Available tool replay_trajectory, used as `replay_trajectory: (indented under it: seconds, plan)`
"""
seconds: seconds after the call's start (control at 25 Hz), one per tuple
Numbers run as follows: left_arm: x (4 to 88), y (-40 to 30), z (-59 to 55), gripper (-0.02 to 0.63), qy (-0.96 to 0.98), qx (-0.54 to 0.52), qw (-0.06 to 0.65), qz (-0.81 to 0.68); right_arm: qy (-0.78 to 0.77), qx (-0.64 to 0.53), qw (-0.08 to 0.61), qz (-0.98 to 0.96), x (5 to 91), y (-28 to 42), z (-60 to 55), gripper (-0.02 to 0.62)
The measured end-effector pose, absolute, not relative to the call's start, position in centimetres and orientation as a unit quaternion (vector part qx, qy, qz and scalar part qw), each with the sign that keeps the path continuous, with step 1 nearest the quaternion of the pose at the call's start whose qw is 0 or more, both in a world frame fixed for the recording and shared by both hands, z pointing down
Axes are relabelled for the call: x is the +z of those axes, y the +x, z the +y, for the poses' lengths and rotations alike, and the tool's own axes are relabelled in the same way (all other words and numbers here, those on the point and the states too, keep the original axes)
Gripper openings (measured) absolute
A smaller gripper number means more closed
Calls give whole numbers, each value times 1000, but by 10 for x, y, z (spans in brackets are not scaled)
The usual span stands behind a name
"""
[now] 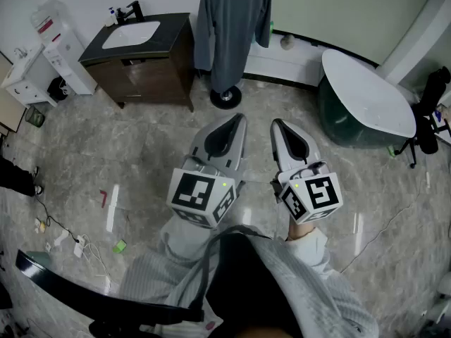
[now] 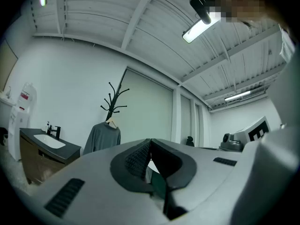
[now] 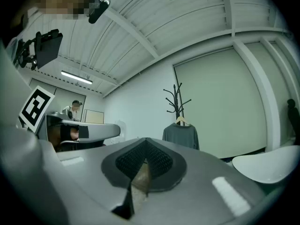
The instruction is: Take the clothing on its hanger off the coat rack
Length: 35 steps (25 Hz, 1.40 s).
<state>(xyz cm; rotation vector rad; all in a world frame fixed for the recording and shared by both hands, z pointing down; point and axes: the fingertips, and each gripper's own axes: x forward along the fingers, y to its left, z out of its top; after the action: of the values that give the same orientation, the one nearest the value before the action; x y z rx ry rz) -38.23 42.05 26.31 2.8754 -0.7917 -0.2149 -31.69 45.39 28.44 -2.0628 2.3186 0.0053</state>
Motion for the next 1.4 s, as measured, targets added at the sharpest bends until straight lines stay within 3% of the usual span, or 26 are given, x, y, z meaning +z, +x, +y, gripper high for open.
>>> replay_trajectory:
  seconds: [0.96, 1.4]
  plan:
    - [291, -370, 316, 6, 970, -46, 61, -232, -716, -7, 32, 697, 310, -287, 370, 2]
    - [313, -275, 206, 6, 967, -37, 71, -243, -706, -10, 2, 708, 332, -192, 257, 3]
